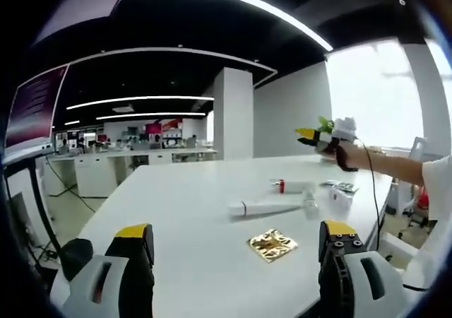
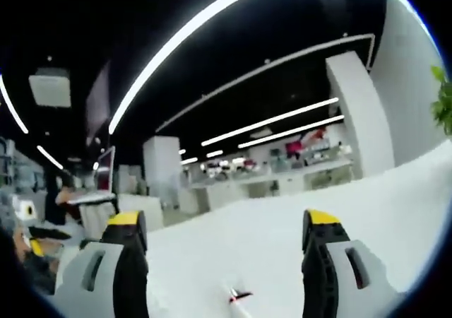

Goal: Arrange the skincare products in the storage area until every visible bottle or jar stands upright without overlapping.

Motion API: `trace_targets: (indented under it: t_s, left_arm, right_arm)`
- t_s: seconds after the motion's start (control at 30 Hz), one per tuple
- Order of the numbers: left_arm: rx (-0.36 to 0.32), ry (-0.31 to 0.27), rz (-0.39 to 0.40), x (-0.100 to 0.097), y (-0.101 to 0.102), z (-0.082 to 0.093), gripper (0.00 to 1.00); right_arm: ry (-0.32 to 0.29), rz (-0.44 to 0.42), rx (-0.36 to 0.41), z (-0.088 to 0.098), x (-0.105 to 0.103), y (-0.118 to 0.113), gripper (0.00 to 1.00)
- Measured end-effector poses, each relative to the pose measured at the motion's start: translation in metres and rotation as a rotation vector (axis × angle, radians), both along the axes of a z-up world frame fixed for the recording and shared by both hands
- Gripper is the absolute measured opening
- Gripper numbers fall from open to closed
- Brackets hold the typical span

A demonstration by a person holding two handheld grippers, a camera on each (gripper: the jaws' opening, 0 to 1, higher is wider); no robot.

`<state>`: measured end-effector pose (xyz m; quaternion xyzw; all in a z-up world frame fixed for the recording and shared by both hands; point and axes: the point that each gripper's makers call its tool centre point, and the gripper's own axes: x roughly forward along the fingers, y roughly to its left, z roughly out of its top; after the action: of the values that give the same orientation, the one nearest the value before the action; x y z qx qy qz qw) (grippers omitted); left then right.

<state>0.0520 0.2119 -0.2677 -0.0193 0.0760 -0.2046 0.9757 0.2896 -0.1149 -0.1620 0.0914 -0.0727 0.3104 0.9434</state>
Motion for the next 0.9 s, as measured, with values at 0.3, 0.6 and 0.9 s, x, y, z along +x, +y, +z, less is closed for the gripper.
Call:
trace_targets:
  t_s: [0.3,0.6,0.9]
  left_arm:
    - [0.004,0.021,-0.029,0.006,-0.012,-0.008,0.99]
    - [0.020,0.037,-0.046,0.005,-0.015,-0.014,0.99]
    - [0.028,0.039,-0.042,0.003,-0.012,-0.015,0.99]
  right_arm:
    - [0.050,0.018,-0.141,-0.030,0.023,0.021,0.87]
    - [0.217,0.163,-0.510,-0.103,0.019,0.065,1.00]
    - [0.451,0.265,-0.647,-0.141,0.022,0.071,1.00]
